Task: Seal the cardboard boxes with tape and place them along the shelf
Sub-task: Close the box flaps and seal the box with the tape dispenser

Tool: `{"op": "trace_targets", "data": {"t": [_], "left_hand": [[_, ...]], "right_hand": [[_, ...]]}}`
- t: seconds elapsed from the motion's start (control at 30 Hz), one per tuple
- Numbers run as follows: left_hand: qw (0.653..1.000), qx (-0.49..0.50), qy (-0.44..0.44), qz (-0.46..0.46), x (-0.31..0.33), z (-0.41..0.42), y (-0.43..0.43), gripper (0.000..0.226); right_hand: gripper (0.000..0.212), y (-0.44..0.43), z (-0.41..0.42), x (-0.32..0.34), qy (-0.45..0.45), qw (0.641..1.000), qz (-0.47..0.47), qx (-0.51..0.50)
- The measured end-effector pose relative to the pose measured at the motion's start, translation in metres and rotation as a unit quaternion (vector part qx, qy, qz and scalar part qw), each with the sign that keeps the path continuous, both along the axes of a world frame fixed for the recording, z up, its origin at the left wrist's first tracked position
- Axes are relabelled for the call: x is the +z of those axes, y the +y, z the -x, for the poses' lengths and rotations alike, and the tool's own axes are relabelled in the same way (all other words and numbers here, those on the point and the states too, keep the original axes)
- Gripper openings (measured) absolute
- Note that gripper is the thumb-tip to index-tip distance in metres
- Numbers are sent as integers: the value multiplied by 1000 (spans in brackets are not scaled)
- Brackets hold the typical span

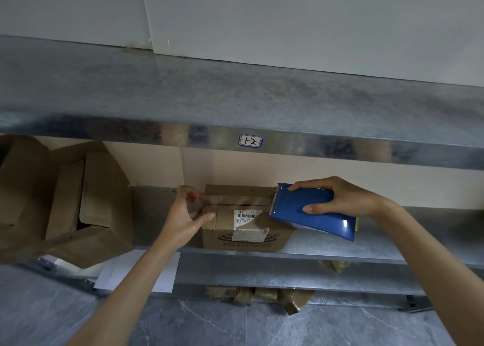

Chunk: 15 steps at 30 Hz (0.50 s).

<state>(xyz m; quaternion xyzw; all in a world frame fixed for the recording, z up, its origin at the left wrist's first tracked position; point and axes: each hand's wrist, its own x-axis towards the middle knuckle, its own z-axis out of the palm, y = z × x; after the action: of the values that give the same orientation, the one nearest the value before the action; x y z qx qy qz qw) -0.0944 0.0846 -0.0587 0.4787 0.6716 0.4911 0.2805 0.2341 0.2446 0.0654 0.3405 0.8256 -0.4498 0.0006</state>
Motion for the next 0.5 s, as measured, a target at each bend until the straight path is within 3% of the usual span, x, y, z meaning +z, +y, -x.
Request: {"op": "trace_targets", "data": {"t": [0.27, 0.5], "left_hand": [[1000, -25, -11, 6, 3, 4, 0, 47], [1000, 20, -10, -14, 2, 4, -1, 55]], "right_hand": [[43, 0, 2, -3, -22, 999, 22, 15], [39, 4, 9, -6, -38, 998, 28, 28]]}}
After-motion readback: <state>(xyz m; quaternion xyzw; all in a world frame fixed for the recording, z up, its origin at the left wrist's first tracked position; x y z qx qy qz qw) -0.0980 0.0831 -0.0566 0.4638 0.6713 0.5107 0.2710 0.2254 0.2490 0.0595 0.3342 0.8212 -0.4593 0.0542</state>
